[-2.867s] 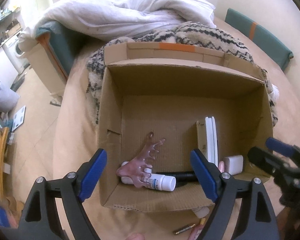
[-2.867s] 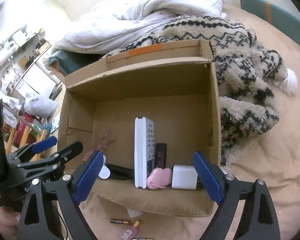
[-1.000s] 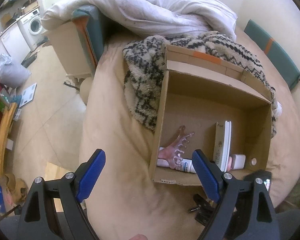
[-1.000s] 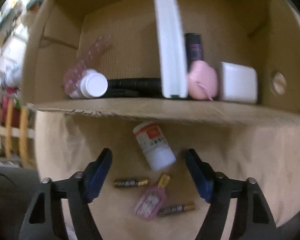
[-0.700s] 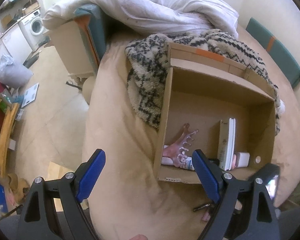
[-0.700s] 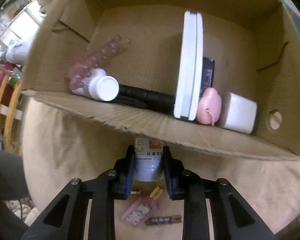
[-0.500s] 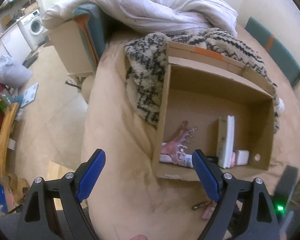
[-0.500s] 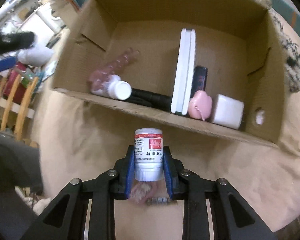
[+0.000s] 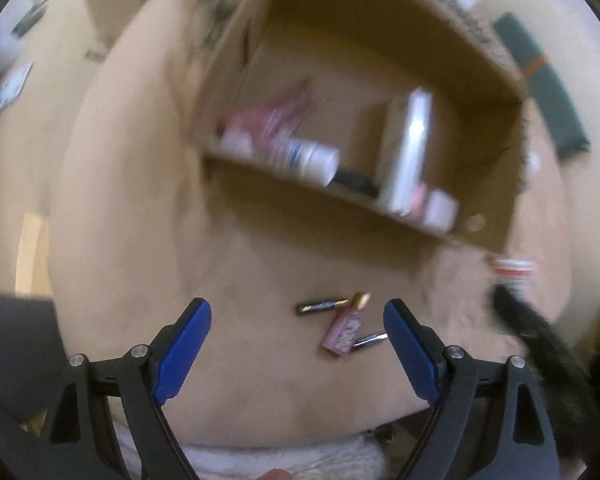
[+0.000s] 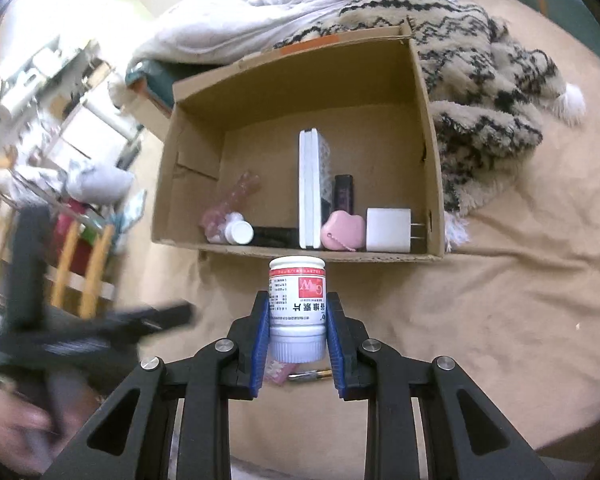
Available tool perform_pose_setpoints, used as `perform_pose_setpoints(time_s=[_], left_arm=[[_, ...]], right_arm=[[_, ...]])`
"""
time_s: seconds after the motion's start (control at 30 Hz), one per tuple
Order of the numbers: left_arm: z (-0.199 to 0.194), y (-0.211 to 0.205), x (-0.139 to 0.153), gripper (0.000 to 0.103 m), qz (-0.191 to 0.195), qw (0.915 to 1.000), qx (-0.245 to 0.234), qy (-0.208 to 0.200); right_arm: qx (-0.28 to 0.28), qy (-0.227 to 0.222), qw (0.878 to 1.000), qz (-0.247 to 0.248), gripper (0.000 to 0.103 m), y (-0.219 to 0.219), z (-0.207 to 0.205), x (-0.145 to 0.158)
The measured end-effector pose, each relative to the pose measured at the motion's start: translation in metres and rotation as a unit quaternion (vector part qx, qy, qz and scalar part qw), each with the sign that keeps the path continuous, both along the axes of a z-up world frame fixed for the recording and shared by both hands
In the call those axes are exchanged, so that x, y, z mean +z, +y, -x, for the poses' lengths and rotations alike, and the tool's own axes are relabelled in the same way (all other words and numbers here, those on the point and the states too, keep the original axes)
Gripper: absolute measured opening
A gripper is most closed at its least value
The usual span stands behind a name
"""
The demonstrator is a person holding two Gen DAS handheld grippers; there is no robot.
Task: Organize rigid objects
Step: 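Grasp the white pill bottle with the right tool while the left tool grasps a battery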
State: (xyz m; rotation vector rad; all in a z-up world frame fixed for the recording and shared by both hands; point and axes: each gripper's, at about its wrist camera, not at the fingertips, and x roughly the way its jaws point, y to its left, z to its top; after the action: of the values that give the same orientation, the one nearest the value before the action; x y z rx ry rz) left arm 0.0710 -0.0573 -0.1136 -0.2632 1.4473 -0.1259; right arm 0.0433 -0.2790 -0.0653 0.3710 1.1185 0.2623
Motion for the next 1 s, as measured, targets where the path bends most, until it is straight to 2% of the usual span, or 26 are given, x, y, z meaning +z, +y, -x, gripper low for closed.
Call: perform_pose_setpoints(time_s=[0.13, 0.27, 0.53, 0.7, 0.87, 1.0], left_arm=[[-0.001, -0.015, -0.036, 0.08, -0.016, 0.999, 0.012, 0.039], [-0.011, -0.033, -0.06, 0.077, -0.045, 0.9972, 0.019, 0.057], [-0.018, -0.063, -0.073, 0.077, -0.111, 0.9916, 0.007, 0.066], [-0.016, -0.071, -0.073, 0.077, -0.132, 0.9895, 0.004, 0.058], [-0.006, -0.082, -0.068, 0.053, -0.141, 0.9889, -0.012, 0.046], [-0.005, -0.084, -0.065, 0.042, -0.141, 0.9887, -0.022, 0.045]], right_arm=[[-0.017, 0.01, 0.999, -0.035, 0.028, -0.01, 0.002, -0.001], [-0.027, 0.015, 0.998, -0.056, 0.028, -0.015, -0.001, -0.003], [-0.023, -0.013, 0.997, -0.066, 0.028, -0.017, -0.001, 0.014], [-0.021, -0.015, 0.997, -0.07, 0.028, -0.017, -0.003, 0.017], [-0.019, -0.01, 0.998, -0.061, 0.028, -0.015, -0.006, 0.013], [-0.02, -0.003, 0.999, -0.048, 0.028, -0.013, -0.009, 0.008]])
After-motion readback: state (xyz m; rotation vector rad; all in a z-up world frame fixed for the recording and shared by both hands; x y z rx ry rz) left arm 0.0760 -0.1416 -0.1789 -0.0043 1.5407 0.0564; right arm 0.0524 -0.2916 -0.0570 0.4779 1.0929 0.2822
